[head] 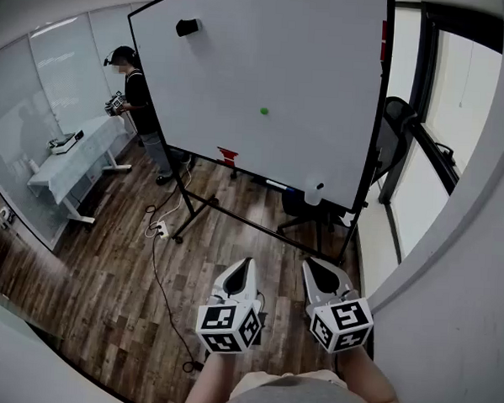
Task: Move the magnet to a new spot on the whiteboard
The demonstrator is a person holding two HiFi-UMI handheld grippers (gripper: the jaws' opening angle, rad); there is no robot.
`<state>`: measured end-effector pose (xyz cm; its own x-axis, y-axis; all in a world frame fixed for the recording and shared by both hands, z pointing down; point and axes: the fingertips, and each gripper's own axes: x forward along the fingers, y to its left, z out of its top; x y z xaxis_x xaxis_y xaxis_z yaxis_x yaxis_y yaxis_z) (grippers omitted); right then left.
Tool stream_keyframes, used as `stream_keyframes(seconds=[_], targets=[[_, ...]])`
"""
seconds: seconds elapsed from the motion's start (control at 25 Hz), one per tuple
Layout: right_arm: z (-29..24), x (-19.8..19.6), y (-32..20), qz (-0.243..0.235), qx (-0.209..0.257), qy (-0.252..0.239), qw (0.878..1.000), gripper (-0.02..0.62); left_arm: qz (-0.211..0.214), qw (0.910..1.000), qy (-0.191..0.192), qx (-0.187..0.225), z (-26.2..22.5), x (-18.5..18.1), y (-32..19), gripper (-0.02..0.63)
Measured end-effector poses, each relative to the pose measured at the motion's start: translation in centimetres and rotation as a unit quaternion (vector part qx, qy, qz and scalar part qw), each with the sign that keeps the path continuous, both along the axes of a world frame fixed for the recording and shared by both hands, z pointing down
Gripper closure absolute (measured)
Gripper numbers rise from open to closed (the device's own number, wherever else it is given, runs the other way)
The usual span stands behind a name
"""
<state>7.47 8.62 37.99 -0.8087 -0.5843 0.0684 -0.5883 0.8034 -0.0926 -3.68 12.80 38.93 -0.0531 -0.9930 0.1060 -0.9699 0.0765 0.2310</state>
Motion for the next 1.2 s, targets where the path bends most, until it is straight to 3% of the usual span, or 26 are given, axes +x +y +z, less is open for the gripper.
stream_keyframes(seconds=[0.68,1.2], targets=[[1.0,1.8,1.4,-0.017,-0.012,-0.009,1.0,0.597,-0.016,0.9998,0.003,-0.009,1.0,2.5,2.1,0.604],[1.8,0.1,-2.2,-0.001,-0.015,-0.005,1.0,0.606,-0.017,0.9997,0.014,-0.009,1.6,0.2,-1.6,0.604]])
